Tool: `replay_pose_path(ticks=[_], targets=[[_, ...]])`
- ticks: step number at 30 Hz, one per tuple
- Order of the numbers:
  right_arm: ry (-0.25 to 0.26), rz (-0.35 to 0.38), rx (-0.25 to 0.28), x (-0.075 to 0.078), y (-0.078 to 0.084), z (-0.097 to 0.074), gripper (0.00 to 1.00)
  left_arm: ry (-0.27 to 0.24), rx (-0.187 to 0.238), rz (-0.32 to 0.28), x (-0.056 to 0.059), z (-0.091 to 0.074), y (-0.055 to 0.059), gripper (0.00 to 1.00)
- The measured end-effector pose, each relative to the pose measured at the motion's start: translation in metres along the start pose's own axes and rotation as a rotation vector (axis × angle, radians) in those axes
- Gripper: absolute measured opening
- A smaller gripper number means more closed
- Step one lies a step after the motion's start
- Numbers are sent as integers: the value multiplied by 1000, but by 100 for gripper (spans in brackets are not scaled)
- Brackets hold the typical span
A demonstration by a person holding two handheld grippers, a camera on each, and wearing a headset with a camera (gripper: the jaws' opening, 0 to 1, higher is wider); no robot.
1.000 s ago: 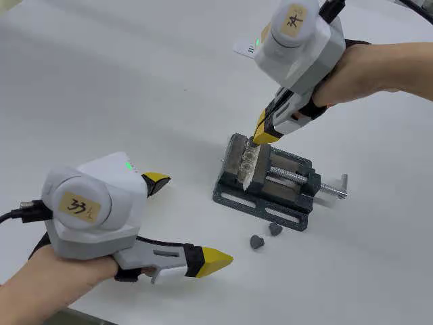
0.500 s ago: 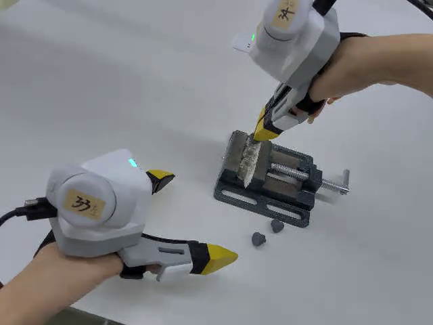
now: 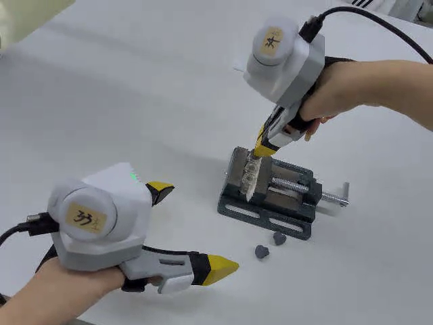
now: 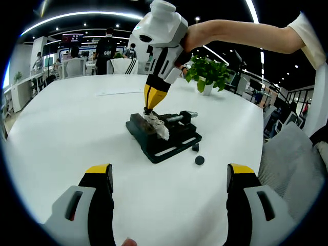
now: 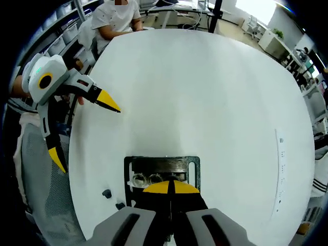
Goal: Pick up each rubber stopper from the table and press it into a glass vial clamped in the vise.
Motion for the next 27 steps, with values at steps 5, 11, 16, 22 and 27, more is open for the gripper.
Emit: replay_pose_path(ticks=[5,11,16,22,27], targets=[[41,-7,52,-3,3,-1,0,-1,10,23,3,0,-12,91],[42,7,81,-6,3,-2,0,-3,25,35,4,1,-20,91],[62,-56,117,-10,6,-1,0,-6,27,48,7,-3,-24,91],[81,-22,180,-5,3,2,0,-7,23,51,10,-5,-23,91],[95,-3,205,-2,3,2,0,-10,23,51,11,-7,-24,91]])
Point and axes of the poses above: the centre of the closed fingertips' face, and the gripper's own axes: z roughly forward along the fingers, x roughly to its right, y roughly out of its underside, the point moved 5 cm from there along -z, roughly backward along the fingers, and after that the axes turned 9 degrees about x, right-handed, at the moved point
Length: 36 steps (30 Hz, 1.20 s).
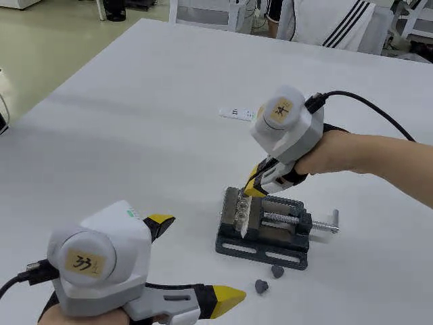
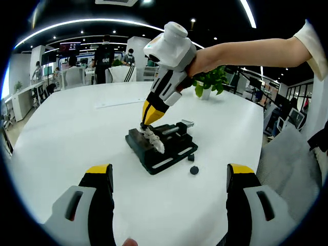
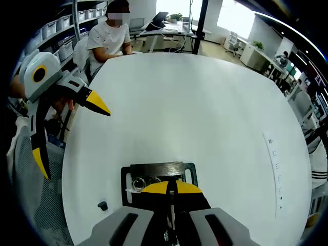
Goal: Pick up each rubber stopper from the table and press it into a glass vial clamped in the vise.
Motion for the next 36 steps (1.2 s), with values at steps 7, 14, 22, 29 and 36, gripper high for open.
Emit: replay_pose_path(ticks=[7,14,22,29,36], targets=[[13,16,34,3,3,-2,0,-1,0,2,-1,1,-1,91],[11,47,111,1,11,-6,26,3,1,6,-4,1,-2,91],[-3,23,143,-24,30,-15,44,10,-4,5,-3,2,1,91],[19,41,168,-37,44,-29,46,18,-10,7,0,2,2,91],[55,69,195,-53,57,-44,43,28,-13,14,5,3,3,91]])
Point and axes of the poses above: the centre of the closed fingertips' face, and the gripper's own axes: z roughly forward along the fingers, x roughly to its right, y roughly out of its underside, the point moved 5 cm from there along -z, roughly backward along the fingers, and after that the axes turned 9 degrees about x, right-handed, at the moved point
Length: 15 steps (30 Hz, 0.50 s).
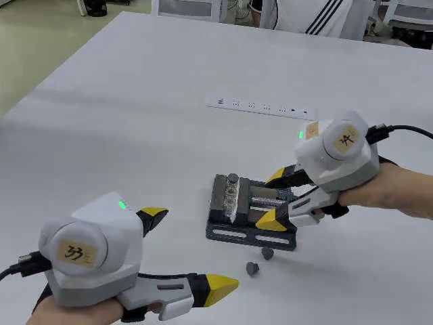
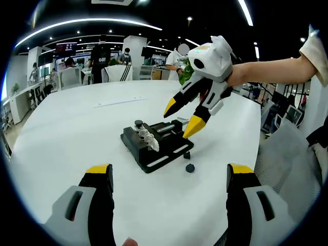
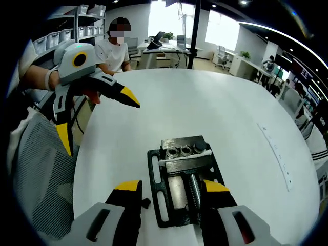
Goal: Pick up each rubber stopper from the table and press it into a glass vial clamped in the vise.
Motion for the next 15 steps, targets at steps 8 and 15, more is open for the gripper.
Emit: replay_pose_path(ticks=[8,15], targets=[[70,79,45,-21,16,-4,38,25,-10,9,5,2,2,90],[157,188,66,-37,32,0,32,51,-18,20,9,3,2,90]])
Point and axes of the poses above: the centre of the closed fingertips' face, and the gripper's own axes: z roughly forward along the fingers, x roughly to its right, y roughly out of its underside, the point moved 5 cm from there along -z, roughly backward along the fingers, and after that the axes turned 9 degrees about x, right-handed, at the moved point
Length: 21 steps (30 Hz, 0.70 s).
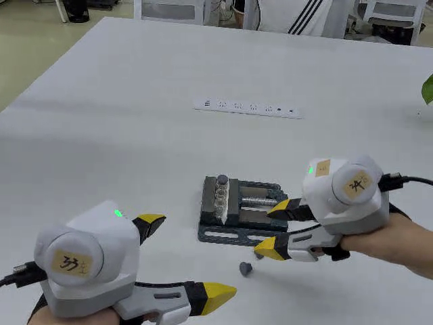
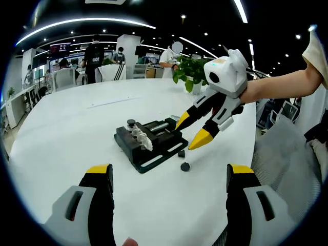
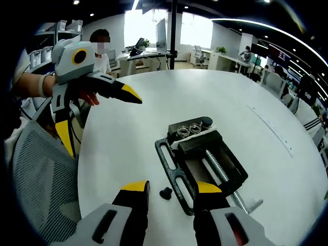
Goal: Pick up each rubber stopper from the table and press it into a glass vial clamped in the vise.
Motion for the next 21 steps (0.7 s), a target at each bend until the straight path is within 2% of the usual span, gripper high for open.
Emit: replay_pose_path(ticks=[5,7,9,11,21], targets=[[61,42,-2,-7,9,1,29,14,-6,0,1,2,2,90],[89,45,-26,-7,16,4,27,22,-7,0,4,3,2,90],[96,58,-23,-8,19,5,24,29,-9,0,4,3,3,90],[117,106,-20,-7,20,5,23,36,-13,0,4,4,5,90],[153,184,-11,-12,26,12,15,50,-20,-7,3,5,11,89]])
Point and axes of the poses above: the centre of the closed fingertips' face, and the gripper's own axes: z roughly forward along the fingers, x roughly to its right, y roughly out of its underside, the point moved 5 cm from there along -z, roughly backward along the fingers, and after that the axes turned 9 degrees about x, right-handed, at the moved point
